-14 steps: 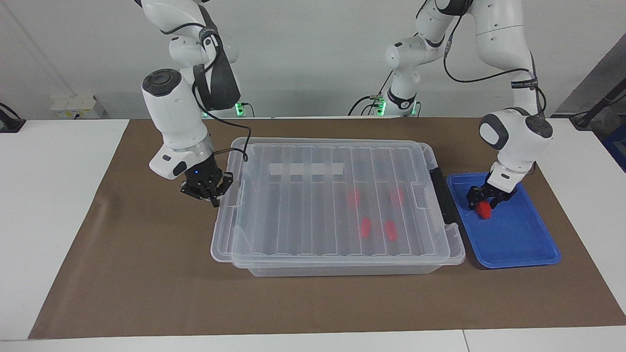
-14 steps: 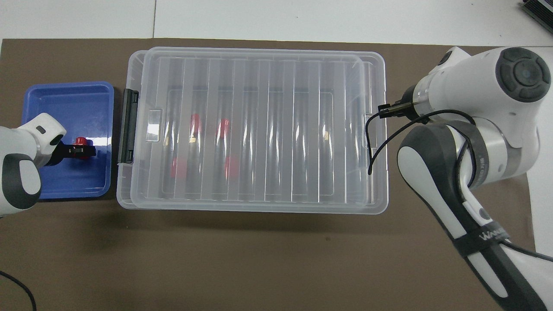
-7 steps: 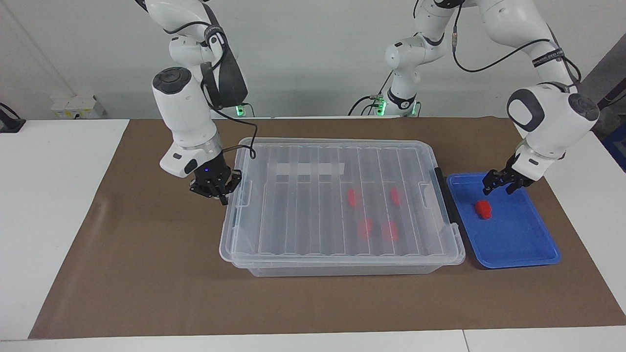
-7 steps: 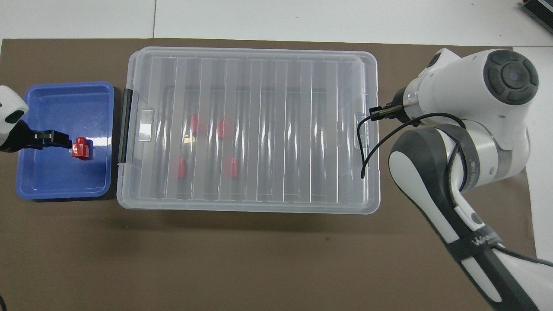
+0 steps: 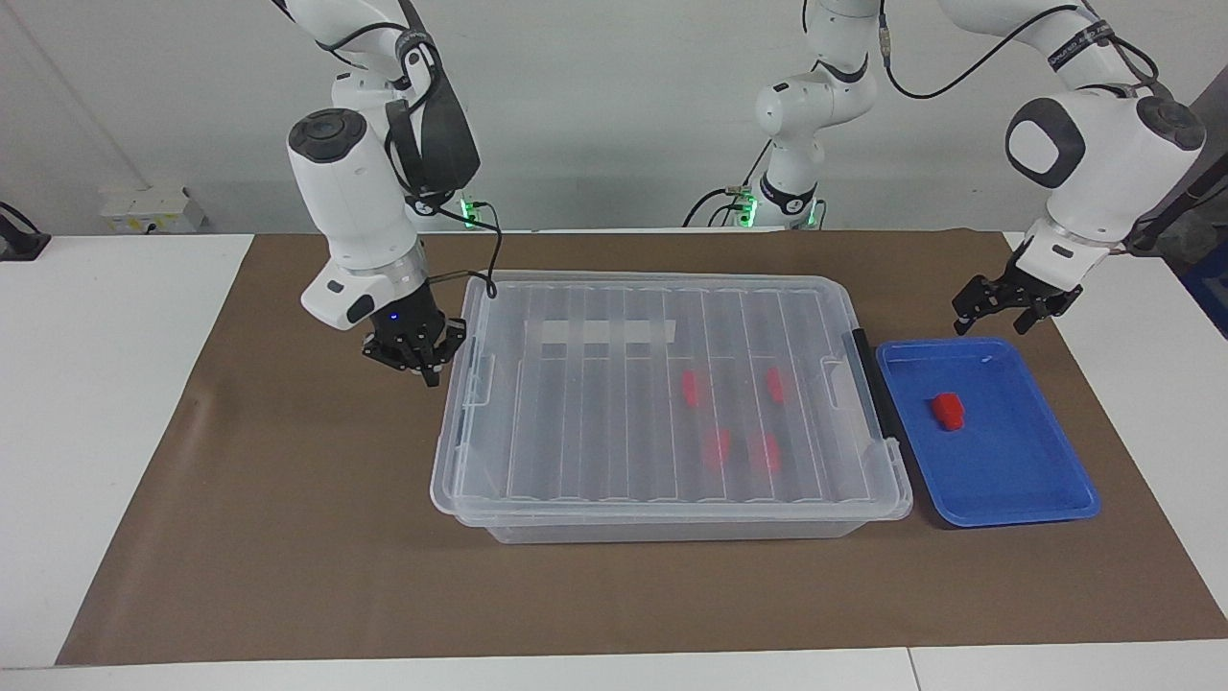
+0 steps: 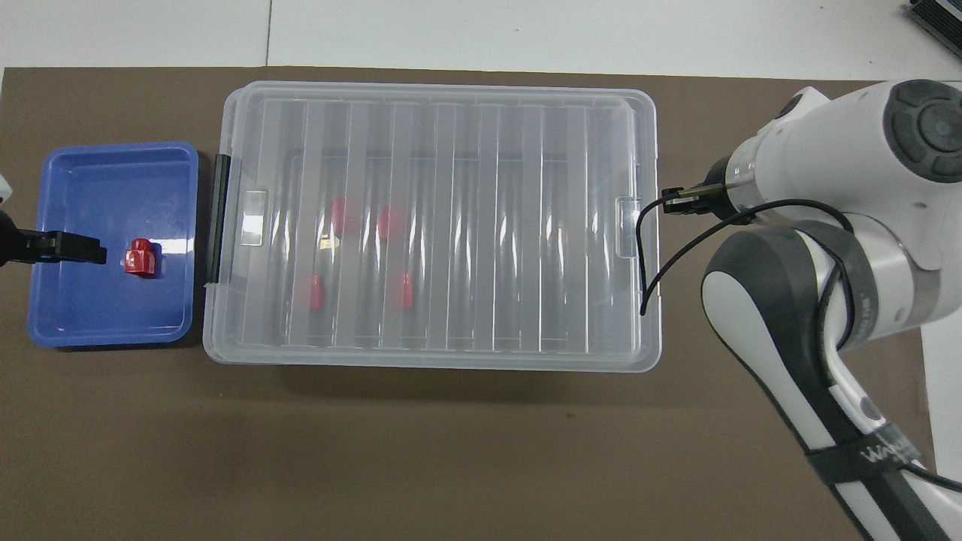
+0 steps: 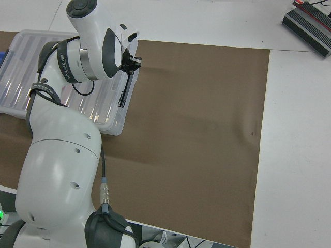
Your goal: Place red block in blue tray from box
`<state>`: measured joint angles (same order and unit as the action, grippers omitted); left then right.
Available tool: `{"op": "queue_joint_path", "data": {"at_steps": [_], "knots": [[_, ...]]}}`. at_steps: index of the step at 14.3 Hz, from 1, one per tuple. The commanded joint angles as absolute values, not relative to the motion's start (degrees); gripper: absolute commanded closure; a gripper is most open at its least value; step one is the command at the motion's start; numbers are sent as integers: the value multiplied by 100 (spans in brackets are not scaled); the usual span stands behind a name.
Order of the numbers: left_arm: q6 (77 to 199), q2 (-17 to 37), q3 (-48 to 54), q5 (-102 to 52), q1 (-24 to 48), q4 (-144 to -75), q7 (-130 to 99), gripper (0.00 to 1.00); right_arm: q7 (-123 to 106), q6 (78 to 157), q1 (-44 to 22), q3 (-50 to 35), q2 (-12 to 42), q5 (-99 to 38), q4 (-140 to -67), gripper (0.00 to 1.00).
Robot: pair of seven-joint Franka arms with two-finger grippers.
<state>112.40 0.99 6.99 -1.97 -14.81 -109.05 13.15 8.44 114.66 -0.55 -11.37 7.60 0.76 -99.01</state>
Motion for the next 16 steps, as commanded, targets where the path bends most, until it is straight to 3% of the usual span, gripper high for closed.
{"op": "queue_joint_path", "data": {"at_steps": [1,2,8,13,16], "knots": [[11172,27,668,-211,-1267,-10899,1319,0,1291,11207,-44,-898,519,-26,-9993,20],[11084,-95,668,-211,-1144,-10820,1284,0,1466,11206,-44,-818,475,-18,-9993,0],[10495,-773,720,-211,-590,-10758,1274,0,1608,10811,-184,-213,150,44,-9897,0],[10468,-817,633,-220,-99,-10837,1292,0,1556,10055,-141,53,18,88,-9554,0],[10442,-765,-312,-220,735,-10837,1301,0,1538,9792,-114,88,-88,97,-9458,0]]}}
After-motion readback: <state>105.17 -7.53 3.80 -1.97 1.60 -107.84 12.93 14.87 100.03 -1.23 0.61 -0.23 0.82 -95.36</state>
